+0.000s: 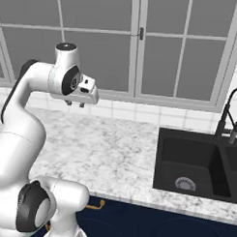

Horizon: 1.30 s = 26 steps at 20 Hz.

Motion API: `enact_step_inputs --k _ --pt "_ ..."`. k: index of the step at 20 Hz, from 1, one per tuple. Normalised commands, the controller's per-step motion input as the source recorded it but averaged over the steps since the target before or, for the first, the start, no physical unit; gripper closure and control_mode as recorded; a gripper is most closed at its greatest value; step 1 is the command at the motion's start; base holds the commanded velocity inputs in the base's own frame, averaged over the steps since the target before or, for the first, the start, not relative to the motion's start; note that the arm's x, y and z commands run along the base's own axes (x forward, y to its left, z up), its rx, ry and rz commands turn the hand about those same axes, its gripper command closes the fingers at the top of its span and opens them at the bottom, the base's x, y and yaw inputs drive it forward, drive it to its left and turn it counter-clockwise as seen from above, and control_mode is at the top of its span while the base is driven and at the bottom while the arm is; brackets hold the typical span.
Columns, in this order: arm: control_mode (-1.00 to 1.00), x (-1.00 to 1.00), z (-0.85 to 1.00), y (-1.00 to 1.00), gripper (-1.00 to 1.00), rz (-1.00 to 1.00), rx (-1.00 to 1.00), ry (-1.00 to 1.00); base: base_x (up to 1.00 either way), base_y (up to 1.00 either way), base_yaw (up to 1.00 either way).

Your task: Pick up the knife from the drawer and place it on the cutting board. Then place the meat from the plate to the cutting board.

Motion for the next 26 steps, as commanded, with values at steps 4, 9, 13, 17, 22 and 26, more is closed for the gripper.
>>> enact_step_inputs --k 4,9,13,17,22,26 --pt "-1.00 -0.43 0.00 0.00 -1.00 0.00 0.01 -0.07 0.00 0.00 0.00" --pt "-1.00 -1.00 -0.13 0.00 -1.00 0.00 0.00 -0.03 0.00 0.00 0.00" --pt "-1.00 -0.90 -0.13 0.00 -1.00 0.00 -0.01 -0.11 0.00 0.00 0.00" --pt "-1.00 -0.48 0.00 0.00 -1.00 0.00 -0.01 -0.17 0.00 0.00 0.00" --pt "1.00 -0.01 0.00 0.00 -1.00 0.00 0.00 -0.02 -0.15 -0.23 0.09" --pt "1.00 0.00 0.00 0.00 -1.00 0.00 0.00 0.00 -0.37 -0.35 0.30"
